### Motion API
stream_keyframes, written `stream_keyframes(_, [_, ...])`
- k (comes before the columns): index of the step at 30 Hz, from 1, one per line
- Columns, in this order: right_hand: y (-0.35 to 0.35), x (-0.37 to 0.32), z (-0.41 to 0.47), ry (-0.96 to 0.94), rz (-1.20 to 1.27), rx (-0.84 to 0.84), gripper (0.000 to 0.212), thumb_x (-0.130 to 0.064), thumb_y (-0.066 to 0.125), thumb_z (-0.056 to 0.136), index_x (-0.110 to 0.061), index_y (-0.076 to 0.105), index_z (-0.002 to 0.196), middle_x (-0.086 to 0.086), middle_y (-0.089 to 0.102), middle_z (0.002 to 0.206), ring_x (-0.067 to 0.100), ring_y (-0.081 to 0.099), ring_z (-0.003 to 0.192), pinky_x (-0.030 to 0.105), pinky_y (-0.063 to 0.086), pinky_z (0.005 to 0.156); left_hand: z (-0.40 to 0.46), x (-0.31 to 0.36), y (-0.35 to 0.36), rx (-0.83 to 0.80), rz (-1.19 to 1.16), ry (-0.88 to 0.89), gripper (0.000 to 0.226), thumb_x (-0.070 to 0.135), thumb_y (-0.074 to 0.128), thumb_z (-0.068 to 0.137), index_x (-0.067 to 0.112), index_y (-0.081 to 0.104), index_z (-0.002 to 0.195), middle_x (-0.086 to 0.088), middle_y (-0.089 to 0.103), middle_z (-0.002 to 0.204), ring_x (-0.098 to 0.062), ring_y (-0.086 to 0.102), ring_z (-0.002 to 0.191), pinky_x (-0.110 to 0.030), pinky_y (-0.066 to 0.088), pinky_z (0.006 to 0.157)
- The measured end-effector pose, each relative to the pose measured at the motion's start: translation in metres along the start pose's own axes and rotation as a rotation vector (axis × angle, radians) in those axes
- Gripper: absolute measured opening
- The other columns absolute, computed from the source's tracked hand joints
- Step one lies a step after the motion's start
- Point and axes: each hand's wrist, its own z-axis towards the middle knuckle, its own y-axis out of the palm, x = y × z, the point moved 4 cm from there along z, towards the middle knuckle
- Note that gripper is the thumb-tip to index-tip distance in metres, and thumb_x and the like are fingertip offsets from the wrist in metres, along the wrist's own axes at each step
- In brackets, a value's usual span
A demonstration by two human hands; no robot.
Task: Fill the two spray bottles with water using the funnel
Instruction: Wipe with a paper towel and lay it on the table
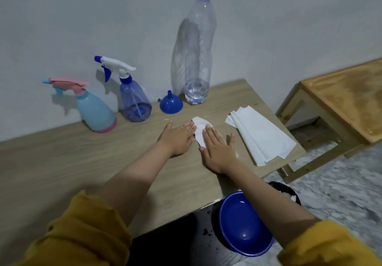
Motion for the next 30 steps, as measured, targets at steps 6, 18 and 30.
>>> stream_keyframes(6, [0.008, -0.051, 0.025, -0.072, -0.018, -0.002, 0.062, -0.042, 0.018, 0.098, -0.017, 0.0, 0.153, -0.003, -0.008, 0.161, 0.011, -0.008, 0.148, 0.066, -0.012, 0.108, -0.027, -0.046, 0.007, 0.028, -0.015, -0.077, 0.051, 0.032, 0.024, 0.099, 0.024, 0.019, 0.149, 0.006, 0.015, 0.158, -0.01, 0.021, 0.143, -0.053, 0.008, 0.114])
stream_keyframes(18, [0.058, -0.239, 0.012, -0.269, -0.029, -0.031, 0.063, -0.042, 0.021, 0.098, -0.016, 0.005, 0.153, -0.001, -0.005, 0.162, 0.012, -0.006, 0.148, 0.066, -0.01, 0.108, -0.178, -0.182, 0.051, 0.021, -0.018, -0.288, 0.051, 0.031, 0.026, 0.099, 0.023, 0.019, 0.149, 0.005, 0.014, 0.158, -0.012, 0.025, 0.142, -0.053, 0.011, 0.113])
stream_keyframes(30, [0.124, -0.398, -0.085, -0.497, -0.032, -0.082, 0.065, -0.046, 0.008, 0.094, -0.017, 0.003, 0.153, -0.002, -0.006, 0.161, 0.011, -0.007, 0.148, 0.065, -0.01, 0.109, -0.385, -0.249, 0.12, 0.053, -0.148, -0.441, 0.052, 0.036, 0.028, 0.099, 0.027, 0.018, 0.149, 0.009, 0.012, 0.158, -0.01, 0.02, 0.143, -0.055, 0.009, 0.114])
